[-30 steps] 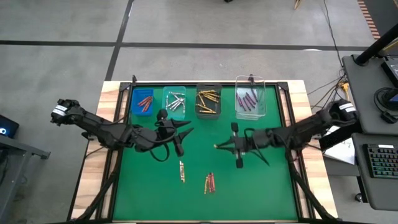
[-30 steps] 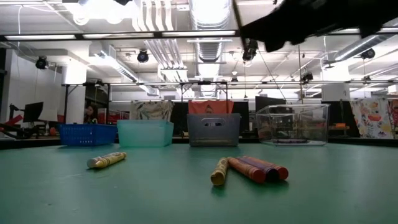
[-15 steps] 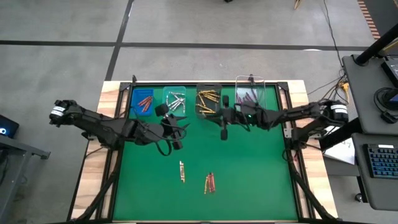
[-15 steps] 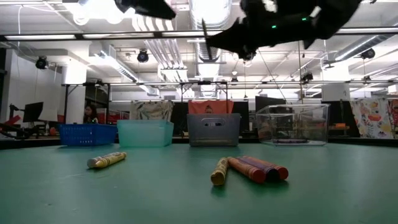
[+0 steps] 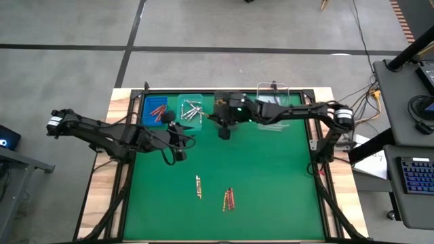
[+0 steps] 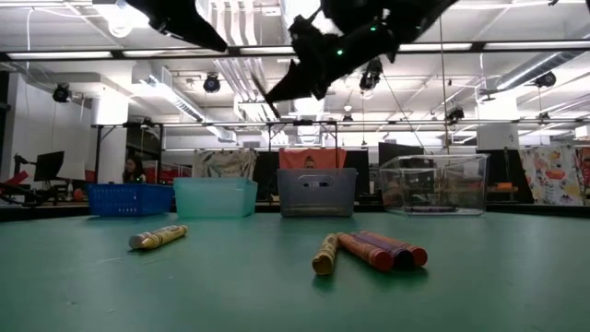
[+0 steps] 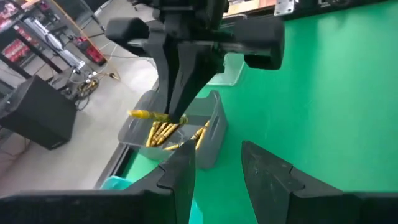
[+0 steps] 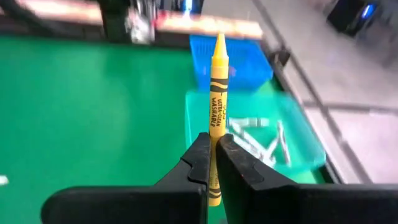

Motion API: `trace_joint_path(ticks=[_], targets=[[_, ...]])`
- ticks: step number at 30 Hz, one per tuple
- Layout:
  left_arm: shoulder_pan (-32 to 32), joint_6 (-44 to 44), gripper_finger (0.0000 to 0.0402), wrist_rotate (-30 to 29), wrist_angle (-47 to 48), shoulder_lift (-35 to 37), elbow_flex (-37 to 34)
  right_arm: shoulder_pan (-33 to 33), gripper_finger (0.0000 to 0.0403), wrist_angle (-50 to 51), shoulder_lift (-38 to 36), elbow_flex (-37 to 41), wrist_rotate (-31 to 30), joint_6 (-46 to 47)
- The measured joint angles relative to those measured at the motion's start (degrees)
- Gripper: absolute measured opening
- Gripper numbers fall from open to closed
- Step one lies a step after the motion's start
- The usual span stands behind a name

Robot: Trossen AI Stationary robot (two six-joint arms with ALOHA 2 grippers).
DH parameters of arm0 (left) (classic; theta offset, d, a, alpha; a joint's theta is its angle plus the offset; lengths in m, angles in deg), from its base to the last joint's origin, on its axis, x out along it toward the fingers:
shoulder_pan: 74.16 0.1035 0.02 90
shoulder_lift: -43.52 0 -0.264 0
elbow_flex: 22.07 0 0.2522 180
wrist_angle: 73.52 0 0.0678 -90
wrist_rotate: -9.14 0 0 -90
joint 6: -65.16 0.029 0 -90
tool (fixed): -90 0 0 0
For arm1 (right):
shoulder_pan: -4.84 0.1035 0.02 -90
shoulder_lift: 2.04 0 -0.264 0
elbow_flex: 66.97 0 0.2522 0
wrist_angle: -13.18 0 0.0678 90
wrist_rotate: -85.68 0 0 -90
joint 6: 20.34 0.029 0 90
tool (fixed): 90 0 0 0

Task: Sort crayons
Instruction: Put the yellow crayon into the black bin

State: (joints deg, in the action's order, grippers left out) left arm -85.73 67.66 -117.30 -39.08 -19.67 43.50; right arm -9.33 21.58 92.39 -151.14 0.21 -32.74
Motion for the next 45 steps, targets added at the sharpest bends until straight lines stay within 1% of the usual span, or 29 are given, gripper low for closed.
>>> trace_joint_path(ticks=[4,7,11,13,19,23,27,29,37,39,41,45], targets=[[0.0,-2.92,0.0113,0.04,-1.61,3.89,-3.45,-1.44,0.0012,11.35,3.27,-7.23,-0.03,-2.22],[-0.13,-4.89,0.0113,0.11,-3.92,6.49,-6.43,-2.98,0.0012,18.24,4.83,-10.97,-0.22,-3.93],[-0.31,-8.24,0.0113,0.07,-7.88,9.5,-9.68,-5.35,0.0012,28.27,5.9,-14.55,-4.13,-7.39],[-0.33,-9.45,0.0113,0.09,-8.55,10.75,-10.9,-6.83,0.0012,31.66,5.93,-15.37,-5.73,-9.03],[-0.33,-11.23,0.0113,-0.37,-9.22,12.27,-11.86,-11.62,0.0012,35.29,6.17,-15.48,-6.22,-12.2],[-0.33,-10.83,0.0113,-0.75,-9.38,12.18,-11.36,-14.01,0.0012,35.31,7.62,-15.82,-6.22,-13.36],[-0.33,-10.55,0.0113,-4.95,-9.67,12.23,-11.36,-14.59,0.0012,35.52,11.17,-18.49,-6.15,-14.6],[-0.31,-10.53,0.0113,-5.8,-9.61,12.42,-11.36,-14.62,0.0012,36.52,13.07,-20.61,-6.09,-15.6],[-0.31,-10.02,0.0113,-6.08,-9.5,12.66,-11.36,-14.65,0.0012,49.41,19.57,-30.18,-6.67,-16.82],[-0.31,-9.54,0.0113,-6.08,-9.5,12.66,-11.36,-14.65,0.0012,52.45,21.15,-31.87,-8.02,-17.3],[-0.31,-9.35,0.0113,-6.08,-9.48,12.66,-11.36,-14.65,0.0012,53.71,22.56,-32.81,-9.45,-18.0],[-0.31,-9.24,0.0113,-6.08,-9.37,12.66,-11.38,-14.76,0.0012,54.15,24.54,-34.35,-10.19,-19.11]])
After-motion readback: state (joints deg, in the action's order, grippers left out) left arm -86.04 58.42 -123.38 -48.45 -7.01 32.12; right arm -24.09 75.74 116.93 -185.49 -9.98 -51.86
